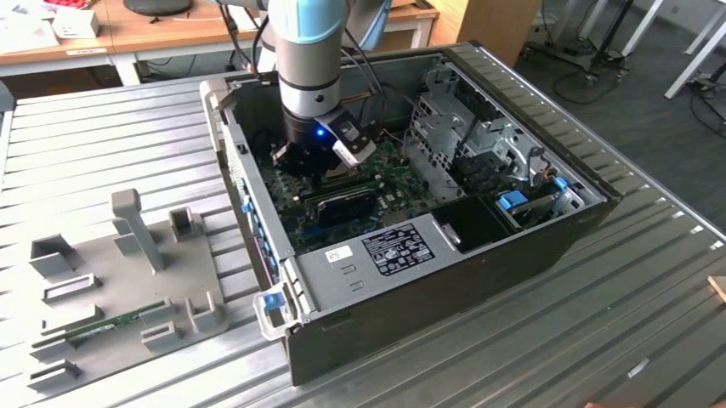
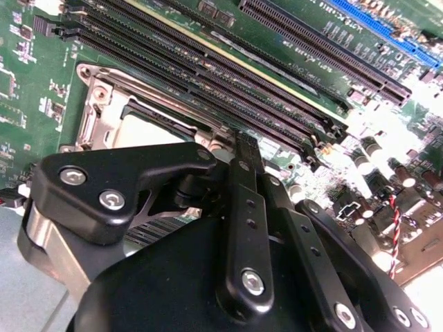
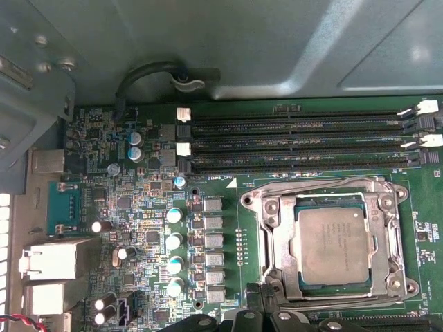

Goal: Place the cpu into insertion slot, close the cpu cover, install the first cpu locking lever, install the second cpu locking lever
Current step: 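Install the second cpu locking lever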

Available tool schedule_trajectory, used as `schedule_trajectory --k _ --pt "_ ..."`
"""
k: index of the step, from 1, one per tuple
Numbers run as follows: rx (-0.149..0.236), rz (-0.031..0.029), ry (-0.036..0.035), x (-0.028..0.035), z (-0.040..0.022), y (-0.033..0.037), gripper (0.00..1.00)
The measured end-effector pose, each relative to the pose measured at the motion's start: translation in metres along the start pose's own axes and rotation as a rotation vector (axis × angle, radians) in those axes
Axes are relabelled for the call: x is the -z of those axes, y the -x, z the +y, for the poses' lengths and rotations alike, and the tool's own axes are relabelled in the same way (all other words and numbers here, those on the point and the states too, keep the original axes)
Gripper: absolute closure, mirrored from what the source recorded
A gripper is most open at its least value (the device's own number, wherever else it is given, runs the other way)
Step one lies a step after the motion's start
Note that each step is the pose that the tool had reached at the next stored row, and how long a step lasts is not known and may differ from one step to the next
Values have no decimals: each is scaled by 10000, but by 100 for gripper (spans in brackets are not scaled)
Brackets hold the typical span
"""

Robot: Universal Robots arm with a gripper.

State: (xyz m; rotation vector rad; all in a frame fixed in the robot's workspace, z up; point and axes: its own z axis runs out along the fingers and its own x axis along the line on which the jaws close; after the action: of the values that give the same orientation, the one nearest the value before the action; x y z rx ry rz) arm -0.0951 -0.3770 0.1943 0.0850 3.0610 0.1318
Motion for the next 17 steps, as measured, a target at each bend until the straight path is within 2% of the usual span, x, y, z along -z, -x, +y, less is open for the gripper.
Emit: schedule_trajectory --k 2,4,9,17 --pt "0 -8 14 15 4 3 89" --pt "0 3 -6 41 3 3 89" --pt "0 -5 -3 46 3 -3 89" --pt "5 -57 4 42 1 -45 89"
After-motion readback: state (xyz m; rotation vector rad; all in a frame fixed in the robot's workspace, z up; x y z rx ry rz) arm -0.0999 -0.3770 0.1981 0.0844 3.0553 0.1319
